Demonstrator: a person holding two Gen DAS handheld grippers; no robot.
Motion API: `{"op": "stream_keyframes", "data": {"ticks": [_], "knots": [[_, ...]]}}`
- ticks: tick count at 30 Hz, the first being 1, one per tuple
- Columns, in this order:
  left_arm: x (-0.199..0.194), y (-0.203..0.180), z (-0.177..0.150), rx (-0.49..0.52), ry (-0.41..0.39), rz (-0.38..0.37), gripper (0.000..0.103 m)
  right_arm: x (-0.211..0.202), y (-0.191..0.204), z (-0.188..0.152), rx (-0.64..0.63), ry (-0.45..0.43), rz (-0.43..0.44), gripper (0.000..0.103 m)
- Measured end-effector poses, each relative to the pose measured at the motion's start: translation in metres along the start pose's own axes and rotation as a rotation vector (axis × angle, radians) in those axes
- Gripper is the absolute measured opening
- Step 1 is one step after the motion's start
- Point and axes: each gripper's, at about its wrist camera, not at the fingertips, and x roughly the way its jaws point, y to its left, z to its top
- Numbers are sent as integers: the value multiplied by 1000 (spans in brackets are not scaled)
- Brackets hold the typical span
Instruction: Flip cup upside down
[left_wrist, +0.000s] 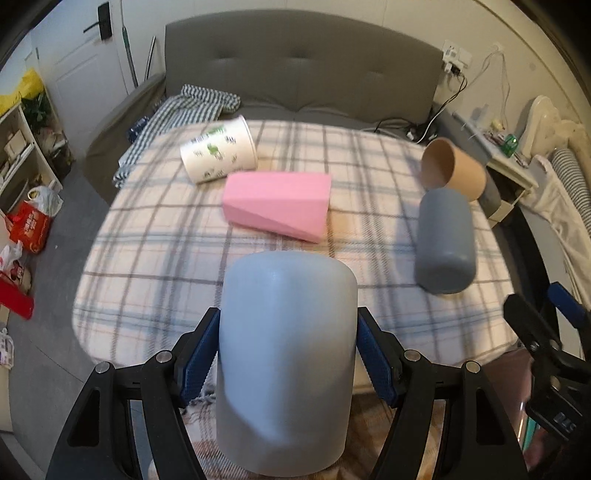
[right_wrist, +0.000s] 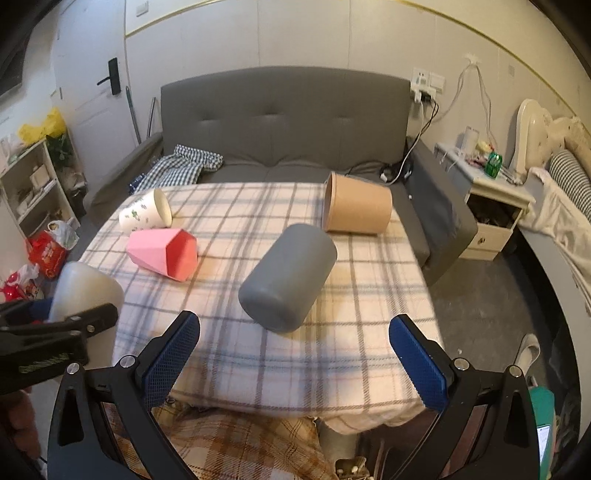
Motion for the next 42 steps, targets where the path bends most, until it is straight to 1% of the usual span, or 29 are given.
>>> {"op": "stream_keyframes", "data": {"ticks": [8,14,17,22,28,29,30,32,34,37,42], "knots": [[40,1,12,5,42,10,73,27,-3,1,5,53,-7,103],[39,2,15,38,0,-8,75,39,-5,3,13,80,-16,103],[31,1,16,73,-35,21,84,39,-4,7,11,76,-17,103],[14,6,18,78,-67,7,84,33,3,11,6,67,-18,103],[-20,23,27,52,-135,-22,84,14,20,21,-16,37,-24,103],[-26,27,29,48,-149,-27,85,10,23,23,-21,30,-25,103],[-32,31,30,46,-163,-29,90,6,26,26,-25,25,-24,103],[-44,39,31,51,-196,-28,91,0,32,29,-28,19,-21,103],[-58,48,32,64,-236,-11,94,-6,40,33,-34,13,-16,103],[-70,61,30,62,-269,17,94,-13,53,38,-45,16,-2,103],[-79,88,24,43,-285,69,94,-14,78,42,-63,62,38,103]]}}
